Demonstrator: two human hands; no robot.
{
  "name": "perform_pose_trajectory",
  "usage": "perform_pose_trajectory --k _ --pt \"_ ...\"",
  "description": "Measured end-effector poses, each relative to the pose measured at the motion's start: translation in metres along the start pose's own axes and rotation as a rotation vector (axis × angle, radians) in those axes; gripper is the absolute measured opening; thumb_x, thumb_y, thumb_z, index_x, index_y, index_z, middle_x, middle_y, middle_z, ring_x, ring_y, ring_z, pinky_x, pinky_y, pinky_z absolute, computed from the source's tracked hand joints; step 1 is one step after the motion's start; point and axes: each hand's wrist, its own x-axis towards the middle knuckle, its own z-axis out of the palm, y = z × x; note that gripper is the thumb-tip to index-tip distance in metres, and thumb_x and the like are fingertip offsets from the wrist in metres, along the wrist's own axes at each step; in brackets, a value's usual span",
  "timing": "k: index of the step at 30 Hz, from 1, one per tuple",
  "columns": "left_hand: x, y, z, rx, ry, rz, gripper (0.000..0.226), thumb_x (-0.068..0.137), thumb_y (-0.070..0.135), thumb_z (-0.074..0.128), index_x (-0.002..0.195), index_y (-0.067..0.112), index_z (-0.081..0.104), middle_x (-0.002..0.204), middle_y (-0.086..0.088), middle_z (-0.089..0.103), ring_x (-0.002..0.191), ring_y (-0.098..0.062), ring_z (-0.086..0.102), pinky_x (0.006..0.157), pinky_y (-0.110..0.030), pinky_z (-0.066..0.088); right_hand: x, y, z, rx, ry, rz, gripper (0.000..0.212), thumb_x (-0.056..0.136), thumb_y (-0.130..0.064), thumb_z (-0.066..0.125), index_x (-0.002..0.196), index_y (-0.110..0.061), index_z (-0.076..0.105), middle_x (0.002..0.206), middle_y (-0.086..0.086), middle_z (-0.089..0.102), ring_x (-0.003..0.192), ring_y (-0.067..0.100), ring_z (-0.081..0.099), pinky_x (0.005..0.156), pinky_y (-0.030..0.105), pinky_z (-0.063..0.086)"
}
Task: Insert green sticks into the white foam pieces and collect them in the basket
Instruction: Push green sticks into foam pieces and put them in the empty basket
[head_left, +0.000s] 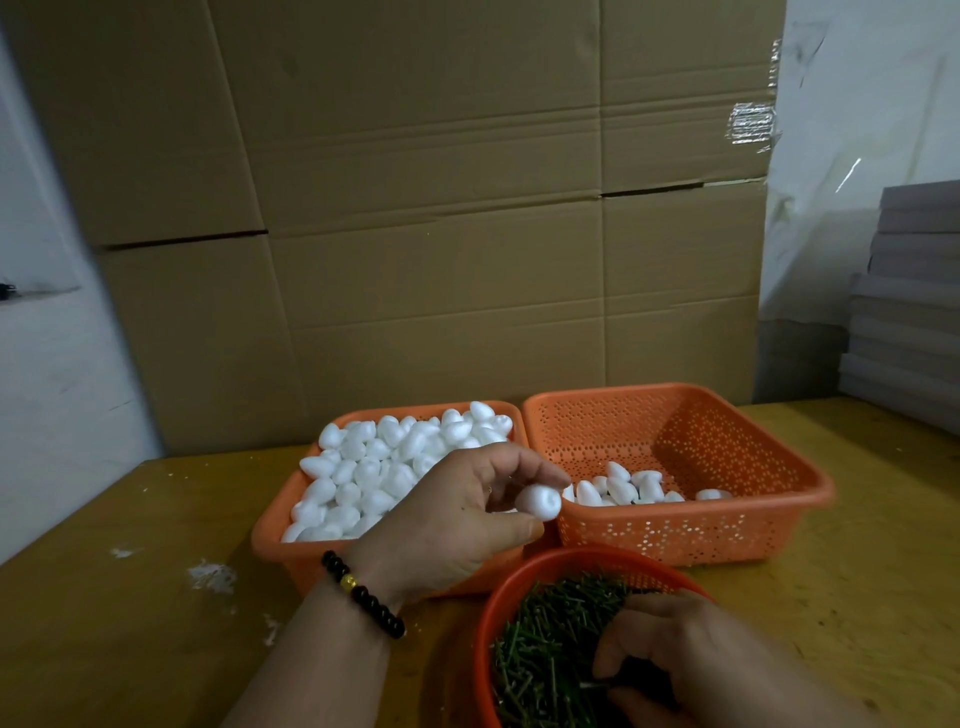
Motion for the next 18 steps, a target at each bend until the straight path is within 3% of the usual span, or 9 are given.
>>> perform_pose_trajectory --k 3,6,10,12,14,18 --pt "0.0 0.002 0.004 -0.046 -0.024 0.008 0.033 0.086 -0.008 0.061 0.105 0.018 0.067 0.097 0.008 0.072 0.094 -0.004 0.066 0.077 -0.015 0.049 0.0 -0.002 -0.001 0.003 0.013 0.002 0.03 0.074 -0.054 0.049 0.102 -0.046 0.05 0.088 -0.036 0.051 0.09 -0.012 0.049 0.077 0.008 0.041" --pt "0.001 0.001 0.007 -0.076 -0.033 0.016 0.029 0.087 -0.004 0.061 0.107 0.017 0.066 0.109 0.002 0.072 0.105 -0.013 0.065 0.084 -0.022 0.052 -0.001 -0.004 -0.003 0.002 0.02 0.014 0.019 0.075 -0.051 0.056 0.093 -0.045 0.055 0.092 -0.032 0.054 0.093 -0.011 0.049 0.076 0.008 0.042" --pt "0.001 0.002 0.01 -0.181 -0.056 0.01 0.025 0.082 0.007 0.062 0.103 0.019 0.064 0.112 0.001 0.071 0.106 -0.014 0.066 0.077 -0.018 0.051 -0.002 -0.005 -0.003 -0.009 0.019 0.028 0.022 0.075 -0.051 0.058 0.094 -0.041 0.053 0.092 -0.029 0.053 0.092 -0.009 0.049 0.073 0.007 0.039" --pt "0.002 0.001 0.012 -0.214 -0.055 0.008 0.024 0.08 0.009 0.064 0.102 0.018 0.064 0.111 -0.001 0.072 0.107 -0.018 0.066 0.078 -0.019 0.051 -0.002 -0.005 -0.003 -0.025 0.023 0.032 0.015 0.075 -0.053 0.056 0.086 -0.042 0.053 0.092 -0.026 0.05 0.09 -0.007 0.049 0.074 0.009 0.04" --pt "0.002 0.001 0.013 -0.237 -0.051 0.007 0.025 0.08 0.006 0.065 0.102 0.016 0.063 0.109 -0.005 0.072 0.105 -0.023 0.066 0.08 -0.024 0.053 -0.003 -0.006 -0.003 -0.023 0.034 0.038 0.012 0.075 -0.054 0.054 0.079 -0.045 0.048 0.093 -0.027 0.046 0.089 -0.005 0.049 0.075 0.011 0.041" --pt "0.004 0.001 0.016 -0.283 -0.027 -0.022 0.029 0.077 0.002 0.067 0.104 0.012 0.061 0.105 -0.016 0.07 0.095 -0.025 0.066 0.089 -0.045 0.052 -0.003 -0.007 -0.004 0.011 0.097 0.047 0.028 0.069 -0.054 0.051 0.094 -0.044 0.045 0.093 -0.031 0.045 0.078 -0.004 0.051 0.068 0.011 0.041"
